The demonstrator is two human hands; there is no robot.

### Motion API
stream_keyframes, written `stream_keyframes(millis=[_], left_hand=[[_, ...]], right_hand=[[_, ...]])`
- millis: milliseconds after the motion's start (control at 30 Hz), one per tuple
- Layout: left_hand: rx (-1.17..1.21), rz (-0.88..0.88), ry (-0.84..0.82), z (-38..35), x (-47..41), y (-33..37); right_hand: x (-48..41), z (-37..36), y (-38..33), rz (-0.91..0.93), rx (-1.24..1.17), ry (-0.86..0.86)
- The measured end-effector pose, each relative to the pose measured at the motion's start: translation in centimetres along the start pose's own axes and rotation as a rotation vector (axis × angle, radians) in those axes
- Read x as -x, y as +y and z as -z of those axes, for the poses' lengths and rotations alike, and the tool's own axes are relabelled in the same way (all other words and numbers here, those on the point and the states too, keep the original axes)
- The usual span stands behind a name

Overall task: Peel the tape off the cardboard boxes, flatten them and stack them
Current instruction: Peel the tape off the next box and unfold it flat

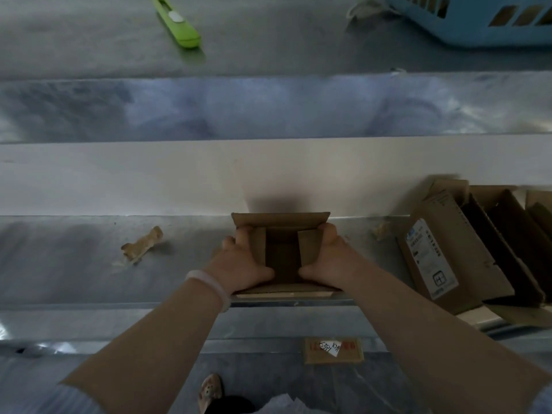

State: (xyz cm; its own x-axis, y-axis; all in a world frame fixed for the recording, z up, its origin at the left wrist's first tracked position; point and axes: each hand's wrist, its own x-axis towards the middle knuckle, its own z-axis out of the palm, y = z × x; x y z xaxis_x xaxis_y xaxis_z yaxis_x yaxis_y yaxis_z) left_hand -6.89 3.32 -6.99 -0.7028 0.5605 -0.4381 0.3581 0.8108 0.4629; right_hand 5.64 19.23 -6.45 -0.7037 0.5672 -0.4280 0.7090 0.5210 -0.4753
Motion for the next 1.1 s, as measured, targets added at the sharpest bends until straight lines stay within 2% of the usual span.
stream_keyframes(millis=[133, 200, 333, 467, 533, 567, 633, 700, 767, 867, 933, 1000, 1100], left_hand=[[0.465, -0.154, 0.028, 0.8, 1.4, -1.1], [0.535, -0.275, 0.060, 1.6, 2.0, -1.7], [0.318, -0.469, 0.071, 2.8, 3.2, -3.9], [-0.031, -0.526, 0.016, 2.3, 4.1, -5.8], [-0.168, -0.570, 0.036, 1.4, 4.0, -6.8], [-0.231, -0.587, 0.043, 1.0, 3.7, -7.3], [-0.336, -0.608, 0.040, 0.0, 3.1, -8.1], [-0.362, -0.629, 0.057, -1.0, 2.7, -8.4], [-0.386, -0.650, 0.086, -1.9, 2.4, -8.3], [-0.392, -0.646, 0.085, -2.1, 2.1, -8.6], [-0.405, -0.652, 0.095, -2.2, 2.0, -9.5], [-0.428, -0.656, 0.122, -2.2, 2.2, -10.1], [-0.243, -0.650, 0.118, -2.0, 2.7, -10.3]], right_hand=[[1.2, 2.0, 0.4, 0.014, -0.376, -0.046], [1.7, 3.2, 0.4, 0.032, -0.614, -0.034], [1.6, 3.7, 2.0, 0.038, -0.991, 0.134], [2.4, 2.9, 3.3, -0.061, -1.462, 0.052], [2.6, 2.6, 3.8, -0.151, -1.540, 0.118], [2.6, 2.3, 4.1, -0.198, -1.468, 0.170], [2.2, 1.8, 4.7, -0.212, -1.002, 0.238], [2.3, 1.0, 4.8, -0.072, -0.499, 0.236], [2.0, -0.4, 5.0, 0.046, -0.266, 0.193], [1.6, -2.3, 5.3, 0.086, -0.214, 0.252], [1.4, -2.4, 5.2, -0.002, -0.385, 0.315], [1.3, -1.6, 5.0, -0.109, -0.574, 0.289], [1.2, -0.7, 5.1, -0.093, -0.581, 0.278]])
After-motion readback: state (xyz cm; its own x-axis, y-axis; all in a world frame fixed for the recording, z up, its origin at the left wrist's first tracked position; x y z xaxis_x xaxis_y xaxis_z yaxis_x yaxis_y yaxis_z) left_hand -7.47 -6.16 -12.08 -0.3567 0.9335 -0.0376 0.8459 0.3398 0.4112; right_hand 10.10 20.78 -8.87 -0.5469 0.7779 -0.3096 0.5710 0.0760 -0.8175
